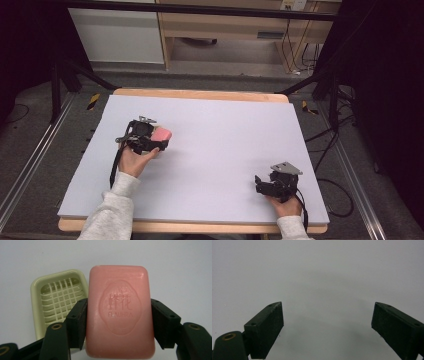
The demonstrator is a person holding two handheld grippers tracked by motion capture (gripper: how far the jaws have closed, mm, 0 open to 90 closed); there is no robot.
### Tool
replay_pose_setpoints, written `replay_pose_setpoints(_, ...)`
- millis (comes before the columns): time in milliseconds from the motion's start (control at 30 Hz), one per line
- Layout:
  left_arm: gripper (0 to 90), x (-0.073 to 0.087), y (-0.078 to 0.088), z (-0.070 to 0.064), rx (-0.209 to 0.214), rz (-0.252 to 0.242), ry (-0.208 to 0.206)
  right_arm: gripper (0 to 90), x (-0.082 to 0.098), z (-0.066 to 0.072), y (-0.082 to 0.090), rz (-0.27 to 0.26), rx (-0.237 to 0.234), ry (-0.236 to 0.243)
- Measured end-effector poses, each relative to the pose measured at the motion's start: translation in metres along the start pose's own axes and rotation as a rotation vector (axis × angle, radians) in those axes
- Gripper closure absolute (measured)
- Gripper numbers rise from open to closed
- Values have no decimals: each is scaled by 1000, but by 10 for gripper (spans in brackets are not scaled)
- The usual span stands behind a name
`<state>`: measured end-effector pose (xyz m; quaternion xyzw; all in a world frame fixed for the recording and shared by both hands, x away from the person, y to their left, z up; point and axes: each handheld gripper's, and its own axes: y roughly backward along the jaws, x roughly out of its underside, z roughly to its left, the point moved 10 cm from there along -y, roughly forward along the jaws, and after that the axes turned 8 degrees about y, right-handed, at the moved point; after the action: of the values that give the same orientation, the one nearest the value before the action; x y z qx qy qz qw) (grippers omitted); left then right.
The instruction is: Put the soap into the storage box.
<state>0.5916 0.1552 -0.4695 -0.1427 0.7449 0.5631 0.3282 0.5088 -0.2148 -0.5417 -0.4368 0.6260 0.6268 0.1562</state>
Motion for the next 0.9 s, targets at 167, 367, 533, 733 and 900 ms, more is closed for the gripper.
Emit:
replay_pose_setpoints(167,372,-4,0,8,-9,-6,19,109,0,0,0,-1,0,-1)
replay_pose_setpoints(367,372,-7,-3,17,-41,-19,28,109,0,0,0,0,-1,-1)
replay_pose_setpoints(533,372,-7,-8,22,-47,-7,39,109,0,0,0,-2,-2,-5)
replay_pose_setpoints(733,372,-7,-13,29,-53,0,58,109,0,0,0,-2,-1,-3)
replay_pose_setpoints(900,372,-9,-15,35,-65,-3,71,109,0,0,0,-2,-1,-4)
